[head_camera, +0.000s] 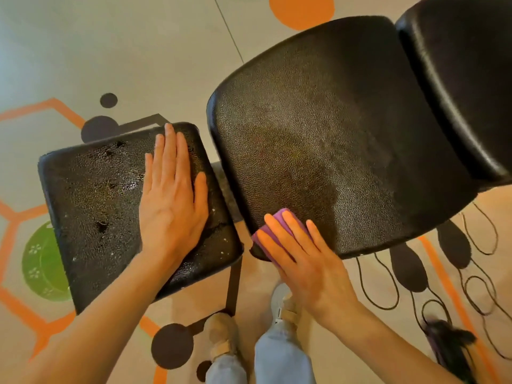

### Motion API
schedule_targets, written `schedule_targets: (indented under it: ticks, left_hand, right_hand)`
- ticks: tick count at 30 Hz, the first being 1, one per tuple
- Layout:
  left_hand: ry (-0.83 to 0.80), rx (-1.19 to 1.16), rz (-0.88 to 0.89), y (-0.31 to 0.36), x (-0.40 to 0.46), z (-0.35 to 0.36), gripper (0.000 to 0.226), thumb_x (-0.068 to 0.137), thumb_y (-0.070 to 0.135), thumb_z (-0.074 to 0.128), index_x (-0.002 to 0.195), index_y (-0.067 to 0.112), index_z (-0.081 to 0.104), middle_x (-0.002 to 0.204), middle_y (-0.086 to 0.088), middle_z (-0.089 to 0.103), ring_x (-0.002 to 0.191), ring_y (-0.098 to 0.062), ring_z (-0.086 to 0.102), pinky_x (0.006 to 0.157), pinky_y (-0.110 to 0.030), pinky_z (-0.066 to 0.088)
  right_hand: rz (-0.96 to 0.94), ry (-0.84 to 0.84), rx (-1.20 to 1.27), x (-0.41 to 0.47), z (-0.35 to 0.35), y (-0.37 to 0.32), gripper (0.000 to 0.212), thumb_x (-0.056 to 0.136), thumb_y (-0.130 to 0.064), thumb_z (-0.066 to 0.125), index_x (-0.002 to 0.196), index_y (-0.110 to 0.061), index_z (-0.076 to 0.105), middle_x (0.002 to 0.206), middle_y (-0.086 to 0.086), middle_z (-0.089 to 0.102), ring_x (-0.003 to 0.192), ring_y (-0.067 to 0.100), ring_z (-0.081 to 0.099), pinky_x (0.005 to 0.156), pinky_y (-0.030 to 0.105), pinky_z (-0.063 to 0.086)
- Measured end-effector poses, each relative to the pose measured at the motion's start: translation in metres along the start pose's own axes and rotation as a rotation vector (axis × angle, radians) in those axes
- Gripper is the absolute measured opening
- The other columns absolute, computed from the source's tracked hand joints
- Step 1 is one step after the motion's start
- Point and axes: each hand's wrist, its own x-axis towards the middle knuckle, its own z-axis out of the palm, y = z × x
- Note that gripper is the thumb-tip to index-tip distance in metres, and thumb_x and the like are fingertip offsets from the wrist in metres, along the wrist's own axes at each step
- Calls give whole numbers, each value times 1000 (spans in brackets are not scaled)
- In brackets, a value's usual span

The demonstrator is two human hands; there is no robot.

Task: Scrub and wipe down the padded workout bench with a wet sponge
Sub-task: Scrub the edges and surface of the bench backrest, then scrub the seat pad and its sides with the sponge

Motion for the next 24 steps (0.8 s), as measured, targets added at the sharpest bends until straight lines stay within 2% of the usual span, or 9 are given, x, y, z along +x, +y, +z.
schedule_targets:
  ticks: [3,7,10,13,16,18,21,24]
  left_hand:
    - [-10,-15,74,4,-7,-6,63,103,34,29,158,12,9,166,-7,2,153,-21,-3,123,-31,-7]
    - [-99,-61,235,32,-27,-3,62,102,32,31,157,9,14,166,-7,4,154,-22,-2,124,-35,-3]
    - [-170,-98,430,63,-44,6,61,101,31,33,156,7,19,166,-9,8,154,-24,3,125,-36,0]
    - [-227,-80,619,92,-63,17,60,100,29,35,155,8,21,165,-9,11,154,-22,5,125,-35,3]
    - [-299,-62,782,107,-78,27,59,100,27,36,155,8,23,165,-10,14,153,-23,8,125,-36,5]
    - [-330,-12,854,111,-80,33,59,100,27,37,155,9,23,164,-9,15,153,-24,8,125,-36,3]
    - [-353,91,895,117,-70,39,61,98,29,35,156,12,20,164,-8,17,153,-23,6,124,-35,-1]
    - [-352,148,920,129,-55,41,60,100,29,31,157,13,16,166,-4,10,153,-21,2,124,-32,-6]
  right_hand:
    - [52,78,125,9,-6,-1,56,97,-19,50,149,-17,31,158,4,23,147,25,17,116,46,23]
    - [308,222,572,6,-20,-11,48,101,-16,40,148,-12,31,157,3,27,148,22,17,118,47,20]
    - [581,403,907,-15,-33,-14,51,100,-21,36,150,-22,24,158,-5,24,148,15,14,120,45,14]
    - [914,641,1143,-46,-44,-7,49,100,-30,35,148,-31,28,155,-11,31,144,5,24,118,33,24]
    - [1238,856,1239,-66,-45,7,42,103,-23,38,144,-30,38,146,-11,45,134,-2,39,110,20,33]
    - [1389,911,1284,-71,-41,15,38,102,-24,40,136,-40,43,138,-15,52,126,-6,44,106,17,38]
    - [1433,974,1400,-69,-36,23,35,101,-28,40,126,-53,40,128,-31,50,124,-12,43,100,11,39]
    - [1431,1067,1483,-60,-29,34,39,103,-23,38,138,-41,41,139,-22,48,128,-10,40,105,11,35]
